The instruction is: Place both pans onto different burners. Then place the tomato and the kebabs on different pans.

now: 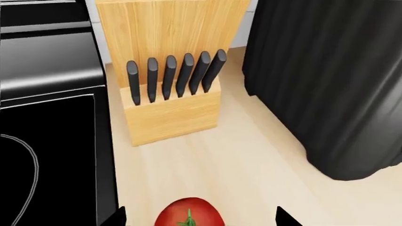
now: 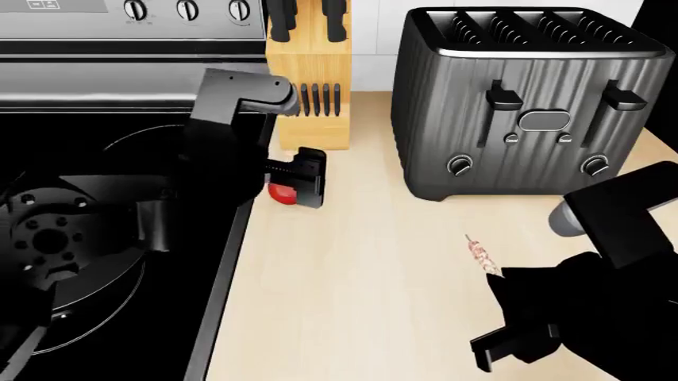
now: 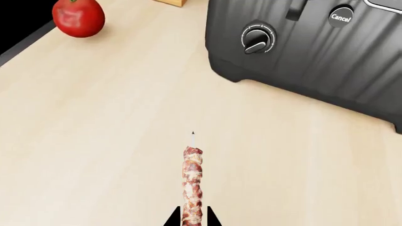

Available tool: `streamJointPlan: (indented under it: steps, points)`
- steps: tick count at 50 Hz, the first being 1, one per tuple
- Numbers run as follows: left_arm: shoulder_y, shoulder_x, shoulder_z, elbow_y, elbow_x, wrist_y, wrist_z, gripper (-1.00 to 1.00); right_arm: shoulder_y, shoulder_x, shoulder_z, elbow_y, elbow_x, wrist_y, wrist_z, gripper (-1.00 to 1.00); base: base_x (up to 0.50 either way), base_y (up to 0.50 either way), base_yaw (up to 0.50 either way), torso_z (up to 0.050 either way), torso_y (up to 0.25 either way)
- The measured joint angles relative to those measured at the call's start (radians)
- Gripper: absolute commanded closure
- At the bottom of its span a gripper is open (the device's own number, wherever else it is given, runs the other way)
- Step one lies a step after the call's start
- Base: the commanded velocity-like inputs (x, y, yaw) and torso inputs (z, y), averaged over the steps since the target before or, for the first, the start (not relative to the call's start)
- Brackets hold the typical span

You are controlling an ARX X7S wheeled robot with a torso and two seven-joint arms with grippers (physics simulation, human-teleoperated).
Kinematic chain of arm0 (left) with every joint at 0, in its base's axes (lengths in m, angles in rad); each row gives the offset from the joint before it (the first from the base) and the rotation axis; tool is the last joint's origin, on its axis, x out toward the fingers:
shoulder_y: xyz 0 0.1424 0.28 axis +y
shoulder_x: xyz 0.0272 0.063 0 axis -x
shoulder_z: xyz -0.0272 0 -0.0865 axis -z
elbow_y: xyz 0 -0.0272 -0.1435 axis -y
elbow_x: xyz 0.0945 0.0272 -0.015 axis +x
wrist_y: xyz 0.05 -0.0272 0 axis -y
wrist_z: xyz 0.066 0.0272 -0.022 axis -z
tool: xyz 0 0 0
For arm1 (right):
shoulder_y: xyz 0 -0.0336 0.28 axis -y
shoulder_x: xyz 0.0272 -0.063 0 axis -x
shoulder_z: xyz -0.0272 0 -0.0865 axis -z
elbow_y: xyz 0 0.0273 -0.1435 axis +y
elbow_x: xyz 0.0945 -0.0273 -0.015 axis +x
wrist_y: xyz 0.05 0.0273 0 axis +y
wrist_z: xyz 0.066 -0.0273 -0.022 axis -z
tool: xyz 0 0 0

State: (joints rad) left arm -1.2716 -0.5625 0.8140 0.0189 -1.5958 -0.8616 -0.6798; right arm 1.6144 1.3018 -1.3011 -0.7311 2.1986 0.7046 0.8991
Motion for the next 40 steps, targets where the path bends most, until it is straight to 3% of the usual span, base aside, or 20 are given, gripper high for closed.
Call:
streamJointPlan:
  steps: [40]
  points:
    - [-0.004,0.07,0.06,-0.129,0.061,-0.003,0.018,-1.0,-0.038,-0.001,-0.001,0.009,-0.037,-0.011,-0.025,1.0,0.0,0.0,0.0,0.0,0.0]
